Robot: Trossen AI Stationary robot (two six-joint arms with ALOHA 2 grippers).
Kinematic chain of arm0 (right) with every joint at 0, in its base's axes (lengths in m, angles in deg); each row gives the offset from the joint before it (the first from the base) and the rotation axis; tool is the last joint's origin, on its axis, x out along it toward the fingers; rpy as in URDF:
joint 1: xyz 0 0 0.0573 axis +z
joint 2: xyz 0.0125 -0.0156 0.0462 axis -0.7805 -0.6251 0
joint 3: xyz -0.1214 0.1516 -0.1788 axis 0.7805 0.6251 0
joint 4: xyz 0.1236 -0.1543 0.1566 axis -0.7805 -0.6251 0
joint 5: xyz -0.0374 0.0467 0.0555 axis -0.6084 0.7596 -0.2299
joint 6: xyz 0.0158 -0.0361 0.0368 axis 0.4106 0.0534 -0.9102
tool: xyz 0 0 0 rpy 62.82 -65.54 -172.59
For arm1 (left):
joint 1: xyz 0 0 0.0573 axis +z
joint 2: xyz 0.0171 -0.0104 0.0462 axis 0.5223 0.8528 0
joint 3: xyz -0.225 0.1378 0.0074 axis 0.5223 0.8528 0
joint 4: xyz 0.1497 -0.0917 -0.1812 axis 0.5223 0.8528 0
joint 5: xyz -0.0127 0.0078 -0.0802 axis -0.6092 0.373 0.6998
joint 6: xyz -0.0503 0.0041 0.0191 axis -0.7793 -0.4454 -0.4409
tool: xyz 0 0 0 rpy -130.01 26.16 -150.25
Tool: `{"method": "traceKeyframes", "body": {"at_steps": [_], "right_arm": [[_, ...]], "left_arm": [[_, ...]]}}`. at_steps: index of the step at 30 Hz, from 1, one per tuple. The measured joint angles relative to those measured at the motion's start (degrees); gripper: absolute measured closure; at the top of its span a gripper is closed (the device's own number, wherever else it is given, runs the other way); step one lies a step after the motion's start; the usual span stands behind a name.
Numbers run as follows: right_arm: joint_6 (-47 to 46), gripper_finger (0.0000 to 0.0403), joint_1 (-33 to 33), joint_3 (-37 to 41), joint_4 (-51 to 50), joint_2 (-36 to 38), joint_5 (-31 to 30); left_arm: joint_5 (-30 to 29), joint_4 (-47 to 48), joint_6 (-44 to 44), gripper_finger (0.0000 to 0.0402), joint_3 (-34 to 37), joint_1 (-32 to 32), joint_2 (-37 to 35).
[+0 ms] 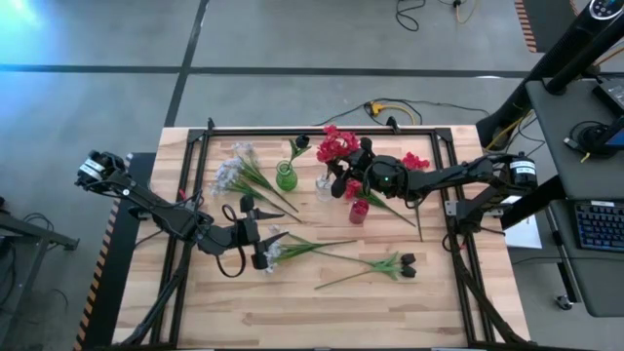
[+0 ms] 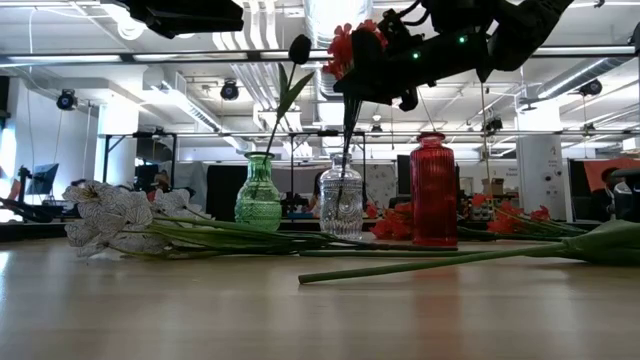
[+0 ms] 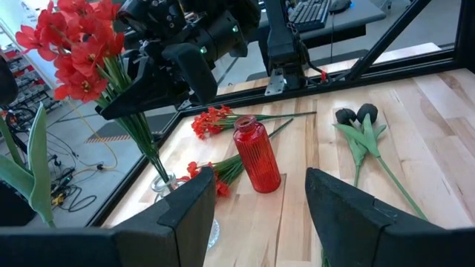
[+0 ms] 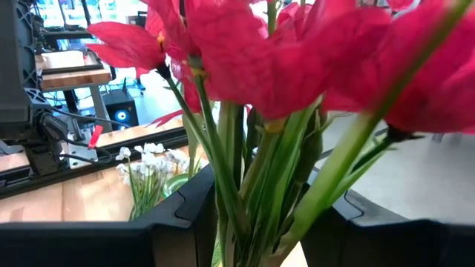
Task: Sort flowers into vase by color
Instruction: Put the bottom left orange flowers into the transparent vase
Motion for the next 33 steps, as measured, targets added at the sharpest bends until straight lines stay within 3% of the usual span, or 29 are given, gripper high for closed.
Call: {"method": "traceKeyframes", "body": {"at_steps": [19,33], "right_arm": [[-0.44,0.0259,0.0,0.0,-0.01,0.0,0.96],[-0.98,0.0174,-0.01,0.0,-1.02,0.0,0.92]], "left_arm": [[0.01,0.2,0.0,0.0209,0.0,-0.01,0.0],[0.02,0.26,-0.08,0.0209,0.0,-0.01,0.0]]}}
